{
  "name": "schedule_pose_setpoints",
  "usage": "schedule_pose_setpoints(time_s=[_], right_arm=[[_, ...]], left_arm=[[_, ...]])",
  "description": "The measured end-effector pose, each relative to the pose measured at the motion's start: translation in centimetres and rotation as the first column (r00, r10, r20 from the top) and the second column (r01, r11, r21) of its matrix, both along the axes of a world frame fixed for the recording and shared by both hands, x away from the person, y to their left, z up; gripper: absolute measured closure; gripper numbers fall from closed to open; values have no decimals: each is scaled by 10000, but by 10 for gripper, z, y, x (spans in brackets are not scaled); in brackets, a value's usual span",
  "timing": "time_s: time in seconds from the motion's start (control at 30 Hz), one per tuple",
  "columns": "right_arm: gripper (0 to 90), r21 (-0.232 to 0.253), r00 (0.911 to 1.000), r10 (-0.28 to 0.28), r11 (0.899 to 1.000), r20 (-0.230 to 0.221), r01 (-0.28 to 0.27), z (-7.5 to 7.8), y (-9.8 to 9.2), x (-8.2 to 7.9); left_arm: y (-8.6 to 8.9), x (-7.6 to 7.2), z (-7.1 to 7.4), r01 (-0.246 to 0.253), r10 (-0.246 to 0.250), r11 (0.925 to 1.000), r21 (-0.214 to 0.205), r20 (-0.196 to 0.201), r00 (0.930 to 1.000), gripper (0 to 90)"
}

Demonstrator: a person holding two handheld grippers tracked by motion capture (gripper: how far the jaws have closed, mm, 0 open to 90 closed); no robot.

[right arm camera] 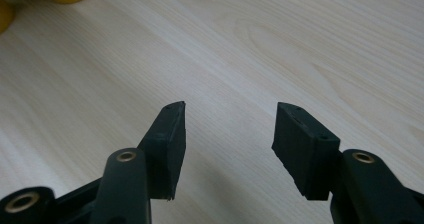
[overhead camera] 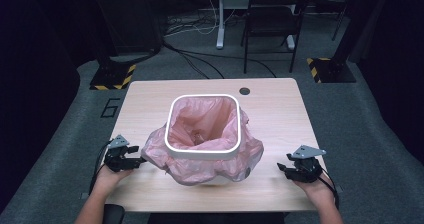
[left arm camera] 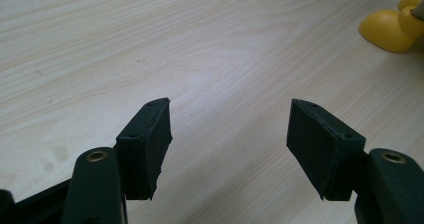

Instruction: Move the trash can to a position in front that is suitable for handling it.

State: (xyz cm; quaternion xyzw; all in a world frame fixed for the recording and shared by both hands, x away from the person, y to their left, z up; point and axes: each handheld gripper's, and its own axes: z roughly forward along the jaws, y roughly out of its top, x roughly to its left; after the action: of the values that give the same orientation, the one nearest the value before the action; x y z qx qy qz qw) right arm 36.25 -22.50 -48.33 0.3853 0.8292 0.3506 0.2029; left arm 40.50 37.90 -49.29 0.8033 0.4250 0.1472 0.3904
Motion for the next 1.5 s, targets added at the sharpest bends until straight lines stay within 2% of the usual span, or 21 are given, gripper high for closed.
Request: schedule_pose_setpoints(time_s=[0.2,0.33,0.43,0.63,0.87,1.2,1.37,1.5], right_arm=[[441,249,10000,-66,9997,51,65,4,1,-2],[466,610,9999,-25,9981,-102,31,9,1,-3],[487,585,9999,124,9982,-104,-118,13,3,-5],[487,626,9997,203,9978,116,-209,20,6,-11],[496,1346,9993,183,9906,314,-224,33,3,-15],[489,1397,9991,72,9901,423,-131,45,6,-19],[488,1317,9989,151,9911,443,-209,55,9,-23],[507,1436,9980,361,9887,522,-433,66,12,-26]], left_arm=[[2,-3,4,56,-57,9999,-139,-59,10000,372],[3,-4,12,25,-22,9998,-205,172,9998,378],[4,-5,19,87,-75,9990,-432,263,9996,374],[4,-7,28,324,-306,9987,-386,467,9984,372],[2,-10,40,408,-363,9969,-679,654,9972,381],[-2,-13,60,685,-620,9937,-888,739,9953,374],[-6,-14,72,920,-850,9929,-761,905,9923,381],[-8,-14,82,978,-900,9921,-779,981,9911,383]])
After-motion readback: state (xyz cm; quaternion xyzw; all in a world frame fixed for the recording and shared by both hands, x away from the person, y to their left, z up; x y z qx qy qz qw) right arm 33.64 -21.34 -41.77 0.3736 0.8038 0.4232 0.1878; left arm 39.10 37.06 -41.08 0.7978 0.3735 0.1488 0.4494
